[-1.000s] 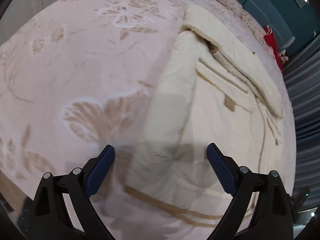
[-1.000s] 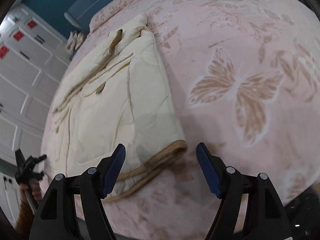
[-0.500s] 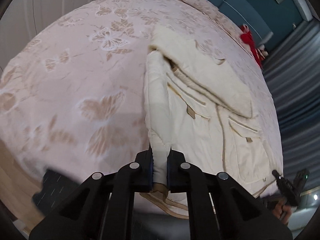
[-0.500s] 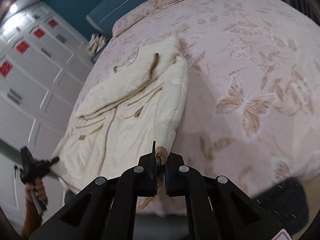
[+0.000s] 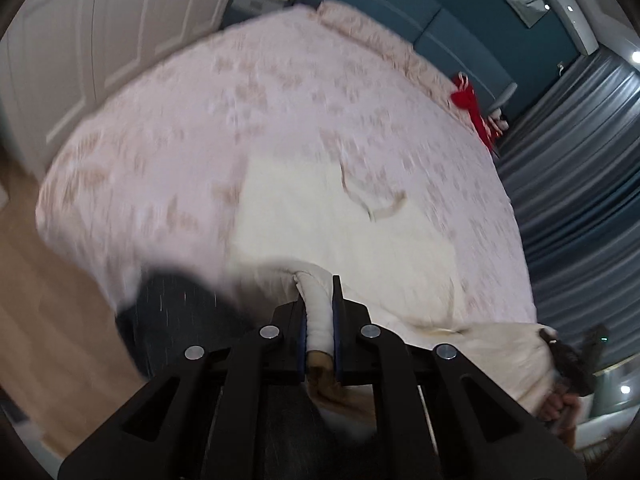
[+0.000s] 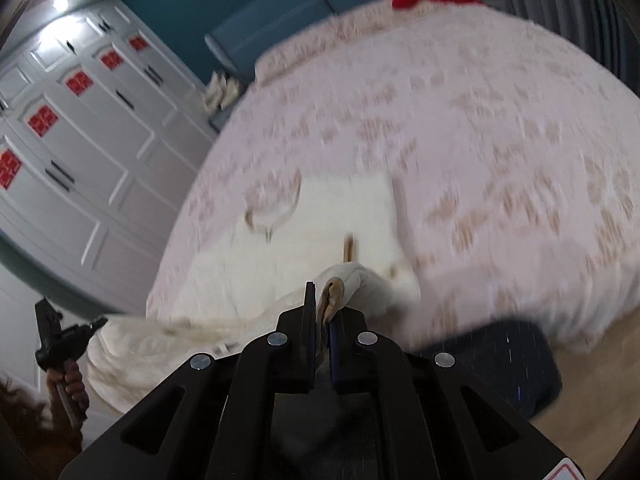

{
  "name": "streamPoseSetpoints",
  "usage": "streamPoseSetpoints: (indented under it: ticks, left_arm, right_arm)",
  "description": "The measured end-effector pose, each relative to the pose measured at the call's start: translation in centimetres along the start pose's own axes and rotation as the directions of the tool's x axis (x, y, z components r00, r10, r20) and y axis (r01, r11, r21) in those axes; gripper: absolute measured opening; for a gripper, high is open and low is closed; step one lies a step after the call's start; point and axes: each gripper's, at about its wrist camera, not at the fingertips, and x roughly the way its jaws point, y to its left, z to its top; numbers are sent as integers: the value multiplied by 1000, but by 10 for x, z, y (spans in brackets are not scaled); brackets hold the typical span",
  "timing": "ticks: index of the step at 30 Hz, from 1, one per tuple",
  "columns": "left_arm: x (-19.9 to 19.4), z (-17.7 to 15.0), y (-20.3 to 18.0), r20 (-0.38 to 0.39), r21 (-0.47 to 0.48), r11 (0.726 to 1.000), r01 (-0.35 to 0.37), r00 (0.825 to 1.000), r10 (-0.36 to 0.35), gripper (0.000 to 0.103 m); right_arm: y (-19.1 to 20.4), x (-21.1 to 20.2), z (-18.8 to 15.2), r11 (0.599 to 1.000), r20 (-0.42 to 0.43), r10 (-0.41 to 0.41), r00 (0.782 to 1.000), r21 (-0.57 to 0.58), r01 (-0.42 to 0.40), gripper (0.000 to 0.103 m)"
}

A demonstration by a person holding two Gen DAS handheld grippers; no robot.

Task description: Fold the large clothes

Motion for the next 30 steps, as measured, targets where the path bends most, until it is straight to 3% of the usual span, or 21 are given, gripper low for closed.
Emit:
streamPoseSetpoints:
  ticks: [4, 8, 13, 22, 30]
  left_arm:
    - [57, 45, 11, 51, -37, 999, -26, 998, 28, 8]
    - [105, 64, 10, 65, -10, 992, -124, 990, 124, 8]
    - [161, 82, 8, 67, 16, 975, -223, 973, 222, 8]
    - [241, 88, 25, 1, 17, 948, -317, 948, 317, 8]
    - [279, 85, 29, -7, 43, 933, -358, 933, 359, 10]
  right_arm:
    - [-11, 55, 35, 999, 101, 9, 995, 47, -14, 4]
    - [-13, 112, 52, 998, 139, -65, 988, 37, 60, 4]
    - [-15, 155, 68, 991, 157, -134, 978, 34, 130, 4]
    - [-31, 228, 79, 972, 98, -233, 967, 44, 230, 4]
    - [-49, 281, 75, 957, 10, -289, 957, 45, 288, 4]
